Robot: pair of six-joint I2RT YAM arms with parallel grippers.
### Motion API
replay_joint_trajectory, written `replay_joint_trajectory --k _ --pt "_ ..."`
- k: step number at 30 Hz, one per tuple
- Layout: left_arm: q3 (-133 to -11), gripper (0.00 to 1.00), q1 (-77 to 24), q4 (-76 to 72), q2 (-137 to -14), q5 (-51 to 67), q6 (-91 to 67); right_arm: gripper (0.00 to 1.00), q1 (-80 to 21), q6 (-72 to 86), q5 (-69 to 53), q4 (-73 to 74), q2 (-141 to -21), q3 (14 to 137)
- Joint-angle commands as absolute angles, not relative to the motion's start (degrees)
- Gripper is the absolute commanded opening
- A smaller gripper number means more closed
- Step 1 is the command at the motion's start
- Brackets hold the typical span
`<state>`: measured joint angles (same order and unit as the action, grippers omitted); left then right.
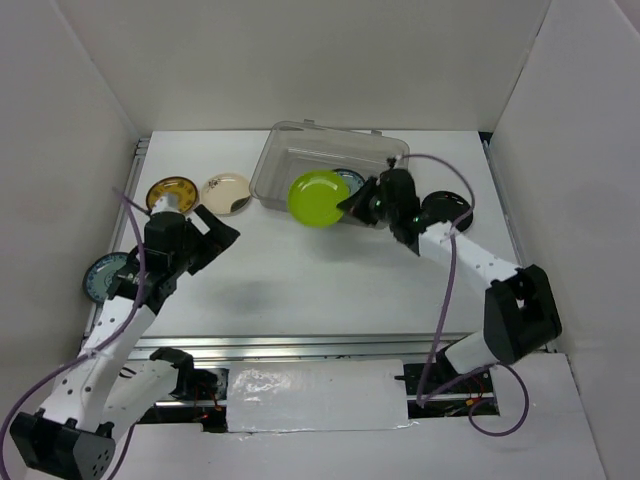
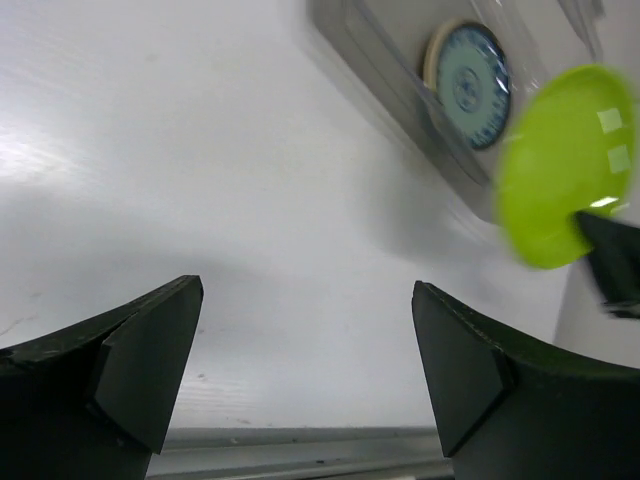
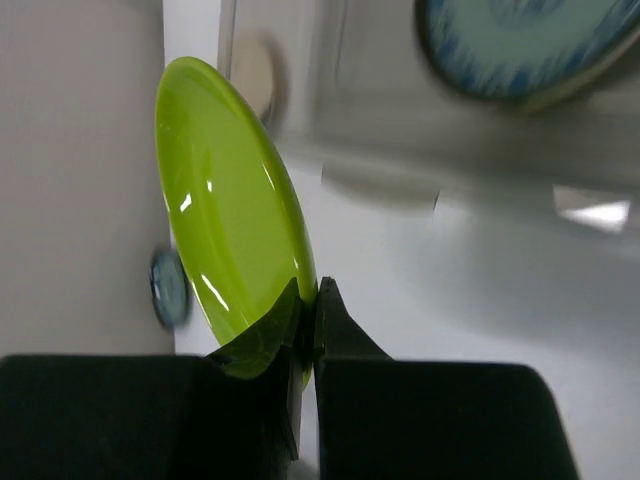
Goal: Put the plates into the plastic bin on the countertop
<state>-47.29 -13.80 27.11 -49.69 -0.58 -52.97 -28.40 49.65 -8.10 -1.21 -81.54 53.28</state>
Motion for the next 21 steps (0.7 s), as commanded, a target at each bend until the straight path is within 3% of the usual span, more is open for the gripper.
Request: replay_joint_trajectory --k 1,8,12,17,19,20,21 --pt "-47.99 0.99 -13.80 38.74 -44.57 -16.24 -58.26 0.00 -20.76 52.30 -2.98 1.82 -86.29 65.71" --pt "-44.56 0.99 -11.96 41.22 -41.22 -20.40 -58.19 0.00 -12.66 40.36 -10.09 26.94 -114.84 106.28" --pt "-44.91 0.99 -8.28 40.08 -44.55 -18.28 -54.94 0.00 -11.69 37.09 -11.86 30.24 -123.74 112.85" --pt "-47.11 0.99 -0.89 41.40 -50.35 -14.69 -49.93 0.00 -11.95 35.69 -13.53 26.72 -122.09 108.99" --pt "-47.11 0.99 2.37 40.78 -50.62 -13.63 -48.61 0.08 -12.30 34.90 -13.36 26.80 -121.20 108.63" --pt "-47.11 0.99 3.16 40.78 -50.89 -13.54 -48.43 0.19 -12.30 34.54 -13.45 27.33 -120.94 108.28" --pt "-47.02 0.99 4.47 41.04 -50.89 -14.06 -48.08 0.60 -12.48 34.28 -13.36 27.33 -120.33 107.85"
